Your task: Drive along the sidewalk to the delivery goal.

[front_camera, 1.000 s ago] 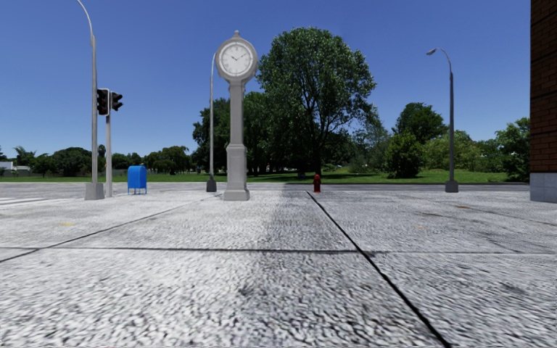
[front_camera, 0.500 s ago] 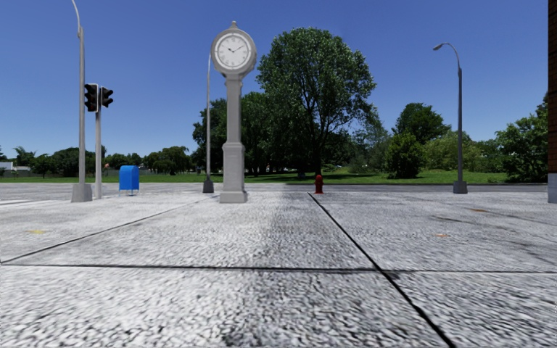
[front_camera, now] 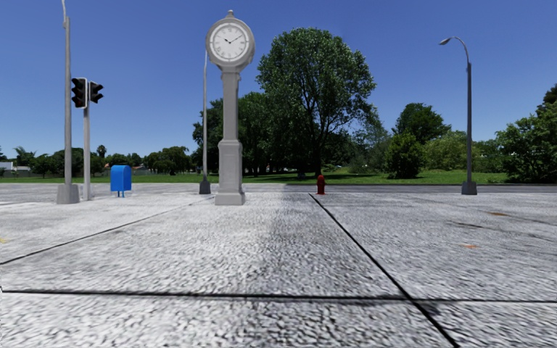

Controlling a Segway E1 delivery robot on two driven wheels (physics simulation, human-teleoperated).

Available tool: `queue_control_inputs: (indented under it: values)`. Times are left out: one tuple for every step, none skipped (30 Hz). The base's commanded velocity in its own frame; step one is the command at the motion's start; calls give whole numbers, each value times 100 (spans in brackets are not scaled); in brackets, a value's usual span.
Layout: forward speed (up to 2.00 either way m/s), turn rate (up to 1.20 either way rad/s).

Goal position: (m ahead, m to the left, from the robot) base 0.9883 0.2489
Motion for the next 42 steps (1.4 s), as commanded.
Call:
queue_control_inputs:
  values:
    - [106,0]
    - [106,0]
    - [106,0]
    - [106,0]
    - [106,0]
    - [106,0]
    - [106,0]
    - [106,0]
    - [106,0]
    - [106,0]
    - [106,0]
    - [106,0]
    - [0,0]
    - [0,0]
    - [0,0]
    - [0,0]
    - [0,0]
    - [0,0]
    - [0,0]
    - [0,0]
    - [0,0]
    - [0,0]
    - [0,0]
    - [0,0]
    - [0,0]
    - [0,0]
    - [0,0]
    - [0,0]
    - [0,0]
    - [0,0]
    - [0,0]
    - [0,0]
    - [0,0]
    - [0,0]
    - [0,0]
    - [0,0]
    - [0,0]
    - [0,0]
    - [0,0]
    - [0,0]
    - [0,0]
    - [0,0]
